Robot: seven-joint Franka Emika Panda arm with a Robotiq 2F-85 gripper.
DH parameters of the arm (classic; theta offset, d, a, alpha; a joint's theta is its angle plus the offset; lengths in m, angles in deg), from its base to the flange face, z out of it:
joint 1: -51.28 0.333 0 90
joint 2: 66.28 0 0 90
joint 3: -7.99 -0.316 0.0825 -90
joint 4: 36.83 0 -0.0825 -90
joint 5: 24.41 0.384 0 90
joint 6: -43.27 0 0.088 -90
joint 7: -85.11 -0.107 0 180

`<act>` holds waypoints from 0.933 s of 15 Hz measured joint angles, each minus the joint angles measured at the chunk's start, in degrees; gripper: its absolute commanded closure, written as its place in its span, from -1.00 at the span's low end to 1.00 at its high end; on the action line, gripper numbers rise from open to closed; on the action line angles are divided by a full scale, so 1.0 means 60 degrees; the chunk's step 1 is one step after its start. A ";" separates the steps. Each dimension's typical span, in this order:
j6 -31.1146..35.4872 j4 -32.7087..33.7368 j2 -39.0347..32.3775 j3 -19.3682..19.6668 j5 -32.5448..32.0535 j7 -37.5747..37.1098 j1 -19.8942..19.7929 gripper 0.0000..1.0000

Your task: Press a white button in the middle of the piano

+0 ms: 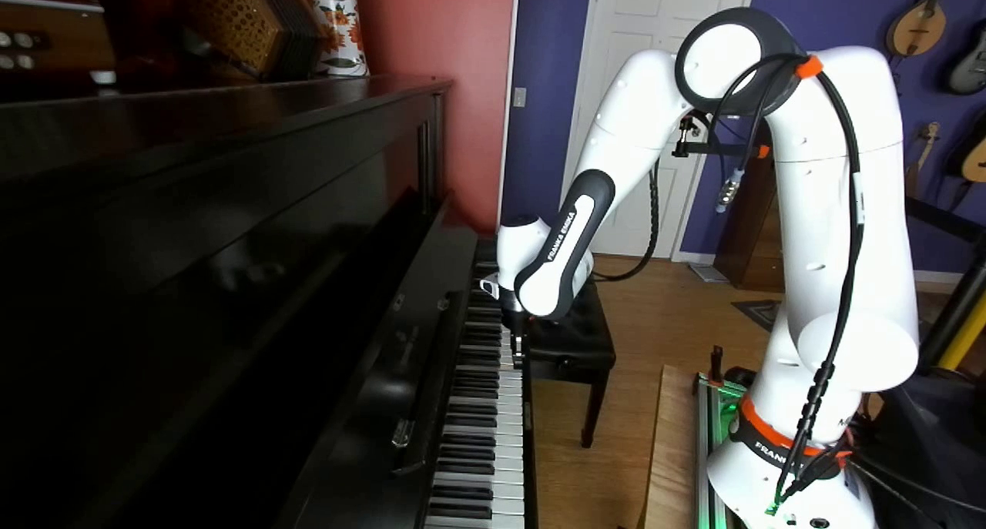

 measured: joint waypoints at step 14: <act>-0.0006 -0.0069 0.1034 0.0239 -0.0630 -0.0314 0.0079 -0.86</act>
